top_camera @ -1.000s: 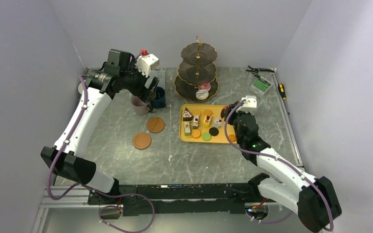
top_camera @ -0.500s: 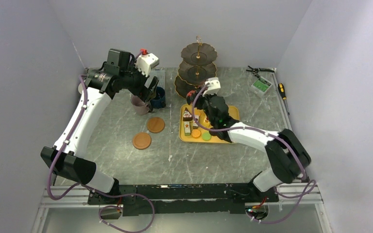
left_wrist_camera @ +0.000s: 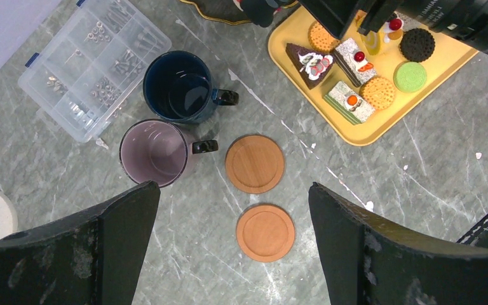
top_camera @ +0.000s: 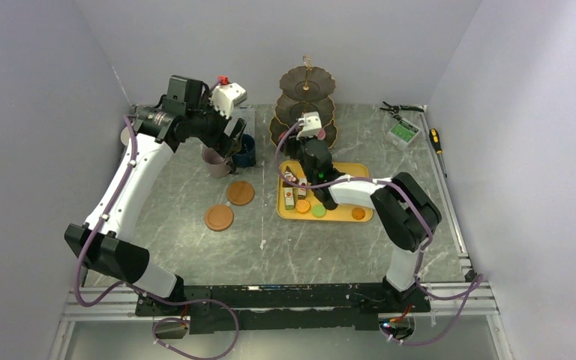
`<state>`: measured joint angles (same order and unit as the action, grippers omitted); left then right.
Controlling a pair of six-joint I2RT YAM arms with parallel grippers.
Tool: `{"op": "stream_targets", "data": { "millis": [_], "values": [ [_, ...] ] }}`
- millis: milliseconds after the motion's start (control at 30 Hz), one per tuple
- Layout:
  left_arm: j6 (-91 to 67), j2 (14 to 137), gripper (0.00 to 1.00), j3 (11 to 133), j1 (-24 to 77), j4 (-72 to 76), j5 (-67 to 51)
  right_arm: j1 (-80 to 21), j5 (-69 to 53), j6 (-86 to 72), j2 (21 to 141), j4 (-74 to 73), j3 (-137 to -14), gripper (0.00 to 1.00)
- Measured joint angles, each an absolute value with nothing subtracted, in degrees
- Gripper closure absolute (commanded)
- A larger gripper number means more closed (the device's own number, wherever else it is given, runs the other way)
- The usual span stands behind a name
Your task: Serve the afternoon tea
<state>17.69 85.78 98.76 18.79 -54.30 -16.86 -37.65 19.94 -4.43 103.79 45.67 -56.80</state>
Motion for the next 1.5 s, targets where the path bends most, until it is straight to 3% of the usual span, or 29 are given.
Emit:
{"op": "stream_targets", "data": {
  "millis": [533,967,1500],
  "values": [
    [17.69,88.51,0.06,99.81,18.76,-54.06,-17.02,-36.14,22.5,-4.05,107.68,47.94,-58.43,0.32],
    [17.93,96.42,0.06,110.17,18.76,-52.6,-18.5,-35.94,22.37,-4.08,106.45,49.25,-55.83,0.34],
    [17.67,111.15,0.06,122.56,19.11,-38.44,-29.52,-34.85,23.11,-4.54,77.8,46.89,-39.13,0.36]
  ]
}}
